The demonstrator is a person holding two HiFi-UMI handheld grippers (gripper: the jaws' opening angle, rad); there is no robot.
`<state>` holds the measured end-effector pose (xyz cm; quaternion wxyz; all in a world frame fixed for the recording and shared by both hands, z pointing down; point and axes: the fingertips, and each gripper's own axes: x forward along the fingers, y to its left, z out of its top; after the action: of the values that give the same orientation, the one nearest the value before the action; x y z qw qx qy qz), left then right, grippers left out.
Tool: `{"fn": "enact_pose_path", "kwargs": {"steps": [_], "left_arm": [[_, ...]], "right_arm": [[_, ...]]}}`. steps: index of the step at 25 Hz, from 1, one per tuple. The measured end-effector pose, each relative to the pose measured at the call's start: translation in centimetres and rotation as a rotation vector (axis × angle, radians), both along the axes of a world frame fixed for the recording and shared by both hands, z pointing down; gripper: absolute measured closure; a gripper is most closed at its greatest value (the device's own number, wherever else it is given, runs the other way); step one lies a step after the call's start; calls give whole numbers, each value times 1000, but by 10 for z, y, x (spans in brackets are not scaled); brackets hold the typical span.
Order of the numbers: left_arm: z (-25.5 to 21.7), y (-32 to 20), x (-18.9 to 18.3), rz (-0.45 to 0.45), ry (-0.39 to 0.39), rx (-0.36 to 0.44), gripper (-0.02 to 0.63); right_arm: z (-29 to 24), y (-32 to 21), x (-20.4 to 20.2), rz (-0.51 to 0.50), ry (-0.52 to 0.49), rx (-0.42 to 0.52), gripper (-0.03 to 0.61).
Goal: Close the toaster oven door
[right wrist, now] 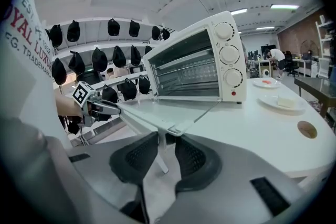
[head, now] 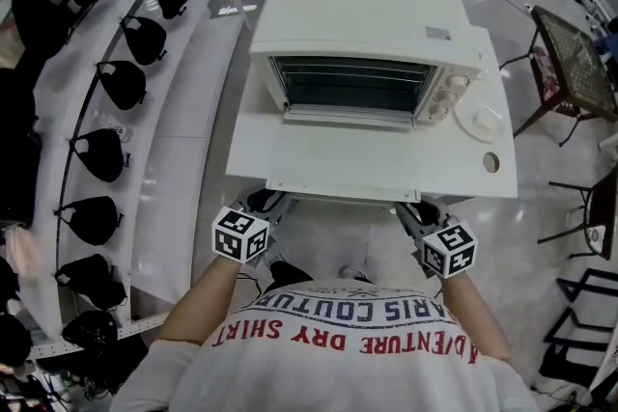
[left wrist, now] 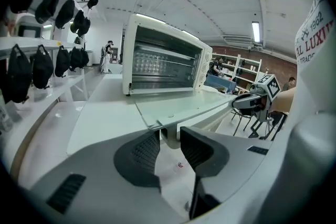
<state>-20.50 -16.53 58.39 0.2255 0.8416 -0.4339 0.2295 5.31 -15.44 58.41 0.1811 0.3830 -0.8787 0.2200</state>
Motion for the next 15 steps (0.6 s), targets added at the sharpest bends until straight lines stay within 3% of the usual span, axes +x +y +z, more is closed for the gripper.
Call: {"fn": "enact_pose_path", "kwargs": {"steps": [15], "left_arm": [[-45, -8, -1, -80, 14, 81, 486]], "right_arm": [[-43, -10, 0, -23, -3, 49, 457]]}}
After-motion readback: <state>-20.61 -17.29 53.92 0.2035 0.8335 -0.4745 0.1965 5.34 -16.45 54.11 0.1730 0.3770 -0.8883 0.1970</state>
